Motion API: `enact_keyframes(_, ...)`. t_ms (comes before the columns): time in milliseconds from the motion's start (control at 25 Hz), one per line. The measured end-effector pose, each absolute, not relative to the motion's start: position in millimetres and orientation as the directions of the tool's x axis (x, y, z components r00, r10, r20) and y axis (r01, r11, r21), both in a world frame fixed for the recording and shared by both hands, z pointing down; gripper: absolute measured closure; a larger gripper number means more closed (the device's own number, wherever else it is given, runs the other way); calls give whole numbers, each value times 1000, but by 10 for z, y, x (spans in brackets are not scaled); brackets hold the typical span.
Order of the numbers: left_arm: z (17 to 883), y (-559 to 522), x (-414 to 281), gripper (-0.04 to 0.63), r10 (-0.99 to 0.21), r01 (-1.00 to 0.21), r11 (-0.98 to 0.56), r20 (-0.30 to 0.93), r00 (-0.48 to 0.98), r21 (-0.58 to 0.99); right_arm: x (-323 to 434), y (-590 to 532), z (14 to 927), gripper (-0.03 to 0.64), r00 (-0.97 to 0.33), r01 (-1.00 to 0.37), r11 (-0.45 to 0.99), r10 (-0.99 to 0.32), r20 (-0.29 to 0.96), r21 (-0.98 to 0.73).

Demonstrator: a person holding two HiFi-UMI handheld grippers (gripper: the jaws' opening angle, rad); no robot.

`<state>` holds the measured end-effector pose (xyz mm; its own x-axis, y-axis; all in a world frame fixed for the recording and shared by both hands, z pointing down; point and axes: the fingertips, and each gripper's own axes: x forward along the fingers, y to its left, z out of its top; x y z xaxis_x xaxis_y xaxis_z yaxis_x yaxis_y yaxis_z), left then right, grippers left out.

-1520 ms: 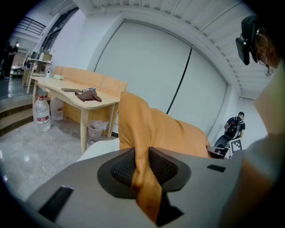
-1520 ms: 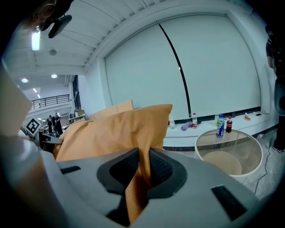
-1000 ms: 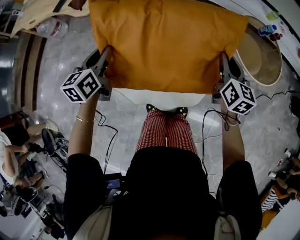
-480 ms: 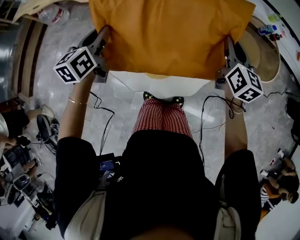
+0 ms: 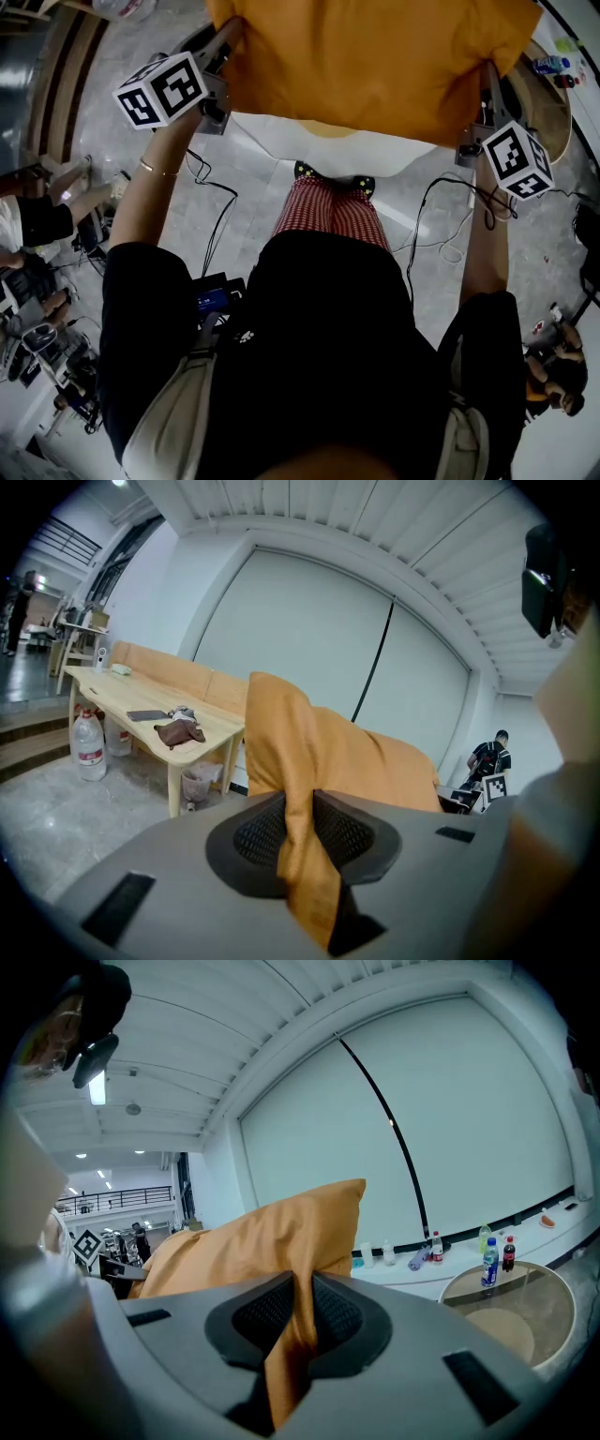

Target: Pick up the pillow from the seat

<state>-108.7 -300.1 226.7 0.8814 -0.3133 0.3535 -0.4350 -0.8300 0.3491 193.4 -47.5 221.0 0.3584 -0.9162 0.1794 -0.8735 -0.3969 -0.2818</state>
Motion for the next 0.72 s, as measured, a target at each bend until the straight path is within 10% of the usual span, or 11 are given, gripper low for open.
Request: enact_keyframes(720, 1948, -2939, -1152, 502, -334, -437, -839, 327, 884, 324, 1947, -544, 1867, 551, 349, -889, -374, -927, 137, -264)
